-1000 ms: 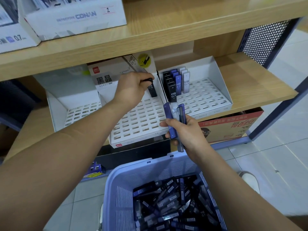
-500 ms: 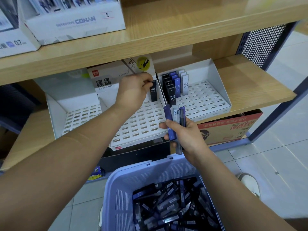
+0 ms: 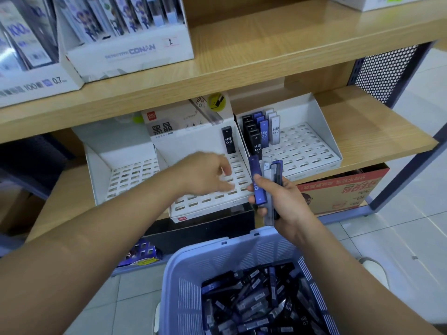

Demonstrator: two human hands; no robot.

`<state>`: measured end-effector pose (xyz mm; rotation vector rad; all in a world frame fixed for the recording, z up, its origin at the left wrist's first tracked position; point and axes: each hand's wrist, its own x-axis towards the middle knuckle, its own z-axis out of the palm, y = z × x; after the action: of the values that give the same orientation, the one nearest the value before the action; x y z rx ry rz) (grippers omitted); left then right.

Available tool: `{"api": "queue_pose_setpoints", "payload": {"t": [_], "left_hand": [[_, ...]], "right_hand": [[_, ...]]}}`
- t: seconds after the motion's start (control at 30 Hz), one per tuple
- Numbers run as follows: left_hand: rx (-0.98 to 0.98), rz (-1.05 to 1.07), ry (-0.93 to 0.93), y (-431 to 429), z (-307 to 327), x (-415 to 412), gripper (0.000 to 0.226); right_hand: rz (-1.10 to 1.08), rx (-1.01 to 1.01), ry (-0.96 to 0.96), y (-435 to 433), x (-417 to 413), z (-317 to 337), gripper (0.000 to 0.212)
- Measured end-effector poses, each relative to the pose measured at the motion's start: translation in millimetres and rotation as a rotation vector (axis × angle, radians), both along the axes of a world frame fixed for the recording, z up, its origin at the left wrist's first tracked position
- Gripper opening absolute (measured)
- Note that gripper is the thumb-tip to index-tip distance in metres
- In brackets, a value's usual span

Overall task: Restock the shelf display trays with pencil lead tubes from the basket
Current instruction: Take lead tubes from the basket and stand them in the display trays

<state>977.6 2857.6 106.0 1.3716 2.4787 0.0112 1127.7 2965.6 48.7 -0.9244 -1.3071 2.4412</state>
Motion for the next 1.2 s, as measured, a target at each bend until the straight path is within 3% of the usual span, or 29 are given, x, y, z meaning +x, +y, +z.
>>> {"api": "queue_pose_setpoints", "payload": {"t": [0.1, 0.3, 0.37, 0.47, 0.53, 0.63, 0.8, 0.97, 1.13, 1.2], "left_hand": [[-0.143, -0.072, 0.002, -18, -18, 6, 0.072], [-0.041, -0.056, 0.071, -32, -27, 3, 0.068], [0.022, 0.029, -0.06, -33, -20, 2, 0.072], [0.339, 0.127, -0.322, -28, 3, 6, 0.075], [0.407, -0.029, -0.214, -25, 12, 14, 0.066], [0.339, -0.22, 0.028, -24, 13, 21, 0.033], [0.295, -0.156, 0.257, -32, 13, 15, 0.023], [0.311, -0.062, 0.098, -33, 8, 20, 0.023], [0.386, 0.029, -0.163, -29, 6, 25, 0.019], [0.435, 0.088, -0.316, -28, 9, 28, 0.029]], "right_hand": [[0.014, -0.025, 0.001, 0, 2, 9, 0.011], [0.01, 0.003, 0.038, -6, 0, 17, 0.028], [0.033, 0.049, 0.015, -5, 0, 19, 0.024], [0.132, 0.143, -0.003, -3, -3, 21, 0.02], [0.184, 0.194, -0.01, -4, -4, 23, 0.02], [0.189, 0.185, -0.008, -4, -6, 28, 0.019], [0.074, -0.086, 0.099, 2, -5, 28, 0.033], [0.048, -0.107, 0.148, 4, -5, 26, 0.012], [-0.033, -0.045, 0.148, 6, -8, 26, 0.013], [-0.046, -0.041, 0.158, 5, -9, 26, 0.014]]}}
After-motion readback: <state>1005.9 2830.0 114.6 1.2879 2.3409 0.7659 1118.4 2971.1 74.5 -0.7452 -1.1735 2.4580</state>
